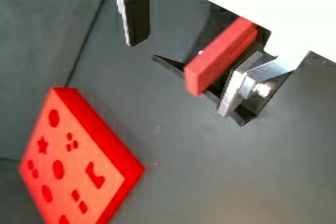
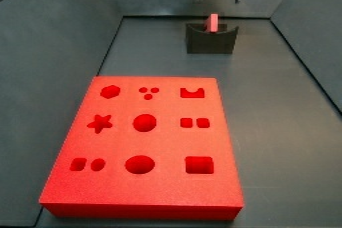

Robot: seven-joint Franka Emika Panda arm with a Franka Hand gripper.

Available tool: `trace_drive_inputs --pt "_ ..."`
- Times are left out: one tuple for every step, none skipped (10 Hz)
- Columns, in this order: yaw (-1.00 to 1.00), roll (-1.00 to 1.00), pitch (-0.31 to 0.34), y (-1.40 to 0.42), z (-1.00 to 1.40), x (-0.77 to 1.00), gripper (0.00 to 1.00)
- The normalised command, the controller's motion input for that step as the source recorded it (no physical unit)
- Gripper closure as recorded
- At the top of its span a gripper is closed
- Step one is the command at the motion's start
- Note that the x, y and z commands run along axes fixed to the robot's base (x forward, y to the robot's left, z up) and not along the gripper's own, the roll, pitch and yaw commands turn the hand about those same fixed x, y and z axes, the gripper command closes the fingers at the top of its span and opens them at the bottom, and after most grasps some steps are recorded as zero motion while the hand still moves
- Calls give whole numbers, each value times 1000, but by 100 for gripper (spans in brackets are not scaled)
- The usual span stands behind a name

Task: Pick up the double-square object. Move up. Place the double-square object on the fixture. Regrasp the double-square object. Move to above the board. Insert the double-square object.
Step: Regrasp the double-square object.

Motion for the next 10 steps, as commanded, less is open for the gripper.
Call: trace_drive_inputs --pt "5 38 72 8 458 -29 0" --pt "-2 37 79 9 335 -26 0" --pt "22 1000 85 -842 765 -126 0" --pt "21 1000 81 -797 663 -114 0" --pt "19 1000 70 -669 530 -120 0" --pt "18 1000 64 -563 404 -122 0" --pt "17 1000 58 -350 137 -86 0" --pt "16 1000 59 -120 43 -32 0" --pt "15 1000 62 -25 33 -17 0" --pt "15 1000 61 -25 18 -10 0"
